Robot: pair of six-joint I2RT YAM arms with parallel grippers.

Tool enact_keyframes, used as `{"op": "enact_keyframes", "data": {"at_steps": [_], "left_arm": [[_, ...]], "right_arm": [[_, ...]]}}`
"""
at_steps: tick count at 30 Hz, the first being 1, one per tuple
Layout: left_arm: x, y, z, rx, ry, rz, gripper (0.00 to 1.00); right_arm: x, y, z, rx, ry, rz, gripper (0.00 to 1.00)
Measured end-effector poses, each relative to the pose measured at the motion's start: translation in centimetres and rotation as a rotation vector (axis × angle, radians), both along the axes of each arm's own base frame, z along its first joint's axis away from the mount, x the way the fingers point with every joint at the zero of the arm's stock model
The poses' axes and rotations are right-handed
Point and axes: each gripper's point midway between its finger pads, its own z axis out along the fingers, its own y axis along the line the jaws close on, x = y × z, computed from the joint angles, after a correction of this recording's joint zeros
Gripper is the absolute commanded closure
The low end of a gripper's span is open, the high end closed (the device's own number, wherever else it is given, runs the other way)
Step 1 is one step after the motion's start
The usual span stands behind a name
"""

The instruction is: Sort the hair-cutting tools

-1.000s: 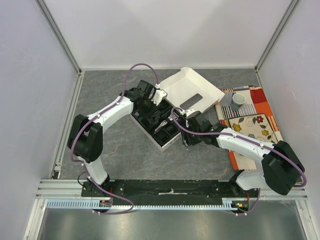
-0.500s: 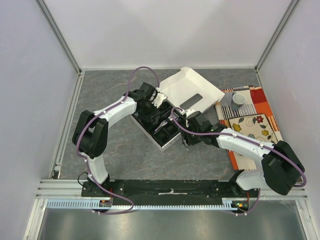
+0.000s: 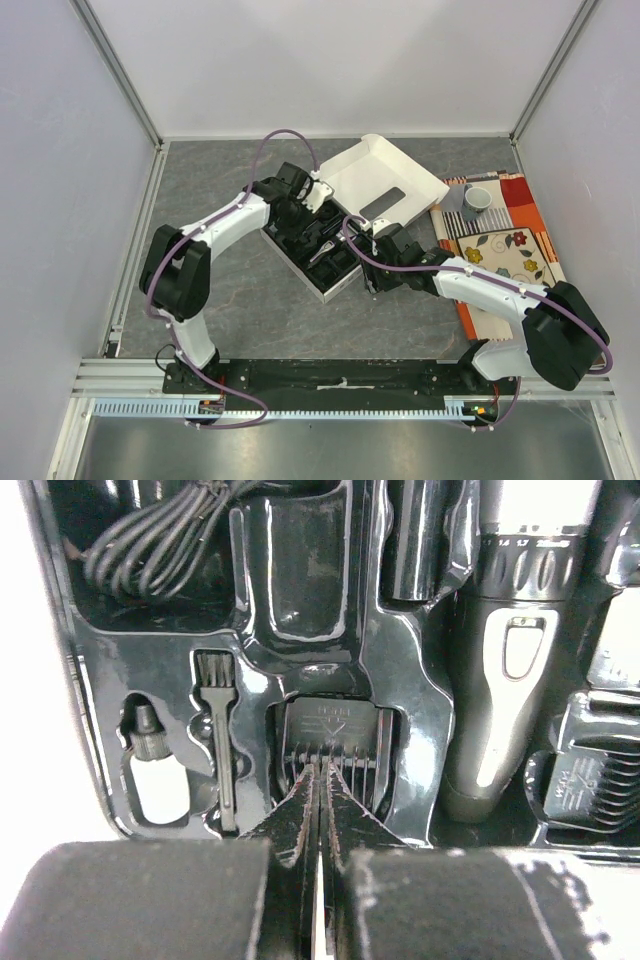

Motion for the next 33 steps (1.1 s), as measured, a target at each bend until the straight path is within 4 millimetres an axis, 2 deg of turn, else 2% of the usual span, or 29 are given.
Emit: {"op": "enact_keyframes", "data": {"at_steps": [3,7,12,15,17,18,19,21,24,28,33], "left_arm": [[0.2,0.1,1.6,-0.02,-0.035,0.005,0.98],[0.9,0.8,5.1,-0.067,-0.115,0.037,0.98],[3.9,3.2,9.7,-0.108,-0.238,0.159,0.98],[6.1,5.7,10.9,-0.088,-0.282,0.282,0.98],[7.9,7.6,11.1,-0.066,-0.302,0.379,0.98],[8.5,8.2,11.0,-0.058,-0.306,0.412,0.98],[9.2,9.0,10.6,-0.047,-0.304,0.45,0.98],[10.3,10.1,9.3,-0.023,-0.288,0.508,0.98],[11.2,10.8,6.6,0.013,-0.247,0.556,0.98],[11.2,10.5,3.3,0.037,-0.181,0.562,0.98],[11.1,9.5,0.6,0.022,-0.109,0.538,0.98]], "right_arm": [[0.0,0.0,0.0,-0.001,0.001,0.0,0.42],[0.2,-0.2,0.2,-0.014,-0.004,-0.008,0.41],[1.6,-0.6,1.8,-0.035,-0.043,-0.048,0.44],[2.9,-1.1,2.8,-0.041,-0.071,-0.089,0.51],[3.7,-1.9,3.1,-0.045,-0.08,-0.125,0.66],[4.0,-2.3,3.1,-0.05,-0.083,-0.14,0.73],[4.3,-2.9,3.1,-0.054,-0.082,-0.163,0.88],[4.8,-3.8,3.0,-0.063,-0.079,-0.195,1.0],[5.2,-4.6,2.9,-0.065,-0.073,-0.232,1.0],[5.1,-4.6,2.5,-0.063,-0.064,-0.245,1.0],[4.5,-4.6,0.2,-0.068,-0.016,-0.262,1.0]]}}
